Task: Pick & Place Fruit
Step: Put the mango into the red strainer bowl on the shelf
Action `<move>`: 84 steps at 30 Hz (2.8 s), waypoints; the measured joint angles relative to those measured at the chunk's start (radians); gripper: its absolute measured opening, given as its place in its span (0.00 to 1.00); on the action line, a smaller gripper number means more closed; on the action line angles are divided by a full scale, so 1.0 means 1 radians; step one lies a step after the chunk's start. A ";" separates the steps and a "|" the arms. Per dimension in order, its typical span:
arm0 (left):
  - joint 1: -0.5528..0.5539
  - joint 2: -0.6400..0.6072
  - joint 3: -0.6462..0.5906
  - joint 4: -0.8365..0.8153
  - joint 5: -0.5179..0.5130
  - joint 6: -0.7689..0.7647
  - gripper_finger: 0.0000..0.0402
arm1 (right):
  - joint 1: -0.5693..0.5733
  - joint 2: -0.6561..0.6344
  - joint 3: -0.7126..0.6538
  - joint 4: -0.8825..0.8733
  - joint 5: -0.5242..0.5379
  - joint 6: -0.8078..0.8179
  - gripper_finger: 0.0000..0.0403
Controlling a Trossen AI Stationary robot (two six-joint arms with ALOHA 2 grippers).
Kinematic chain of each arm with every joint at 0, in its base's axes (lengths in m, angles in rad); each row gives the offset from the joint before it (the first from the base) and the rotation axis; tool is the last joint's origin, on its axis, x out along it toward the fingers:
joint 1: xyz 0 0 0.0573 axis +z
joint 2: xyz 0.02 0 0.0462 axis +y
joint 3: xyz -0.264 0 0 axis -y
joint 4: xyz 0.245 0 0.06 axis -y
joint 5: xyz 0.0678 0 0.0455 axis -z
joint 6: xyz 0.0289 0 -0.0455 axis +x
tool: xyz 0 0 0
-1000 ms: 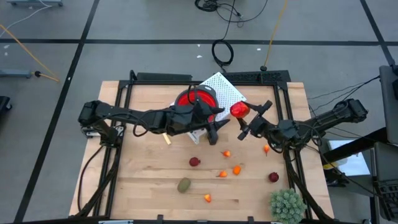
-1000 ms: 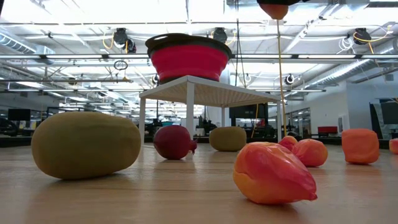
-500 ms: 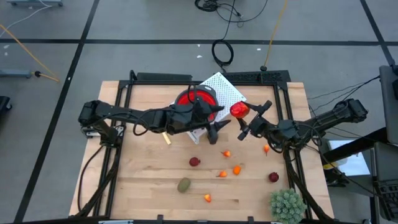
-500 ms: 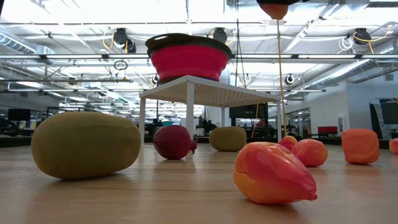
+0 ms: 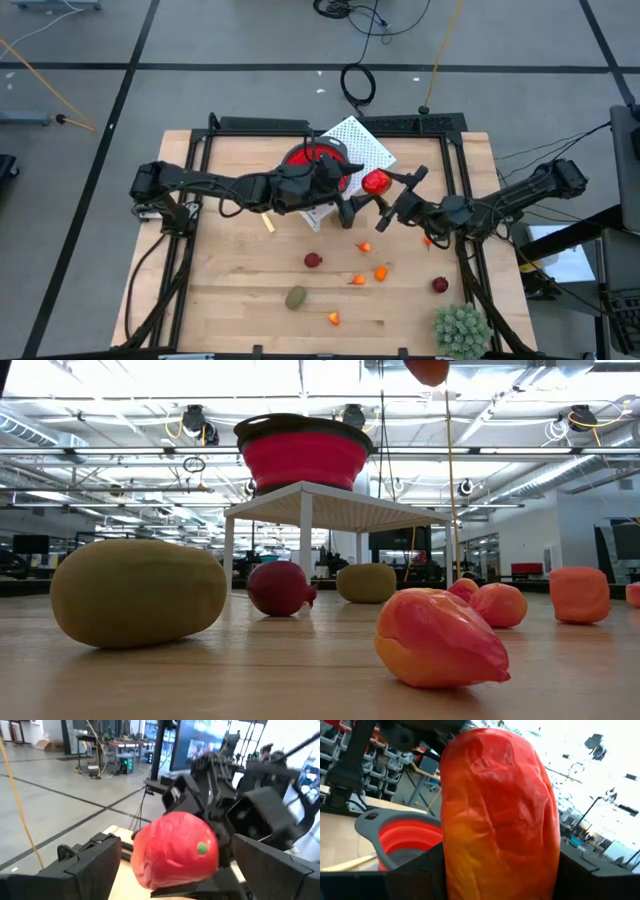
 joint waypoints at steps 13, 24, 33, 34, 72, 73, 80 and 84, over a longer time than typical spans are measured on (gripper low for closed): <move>0.002 0.036 -0.001 0.026 0.020 -0.038 0.97 | 0.000 0.038 0.000 0.091 0.001 -0.077 0.58; 0.001 0.036 -0.001 0.032 0.019 -0.041 0.95 | 0.000 0.038 0.000 0.056 0.000 -0.029 0.57; 0.002 0.036 -0.002 0.031 0.015 -0.038 0.71 | 0.000 0.038 0.000 0.052 0.000 -0.028 0.60; 0.002 0.036 -0.002 0.031 0.014 -0.038 0.66 | 0.000 0.038 0.000 0.052 0.001 -0.028 0.60; 0.000 0.005 -0.002 0.013 -0.030 0.029 0.49 | 0.020 0.028 0.001 -0.188 0.256 0.204 0.73; 0.000 -0.005 -0.002 -0.007 -0.040 0.036 0.49 | 0.026 0.027 0.001 -0.198 0.263 0.206 0.73; 0.001 -0.071 -0.002 -0.089 -0.136 0.045 0.52 | 0.066 -0.004 0.000 -0.233 0.414 0.195 0.71; 0.000 -0.099 -0.002 -0.154 -0.198 0.026 0.50 | 0.088 -0.038 0.000 -0.244 0.439 0.182 0.67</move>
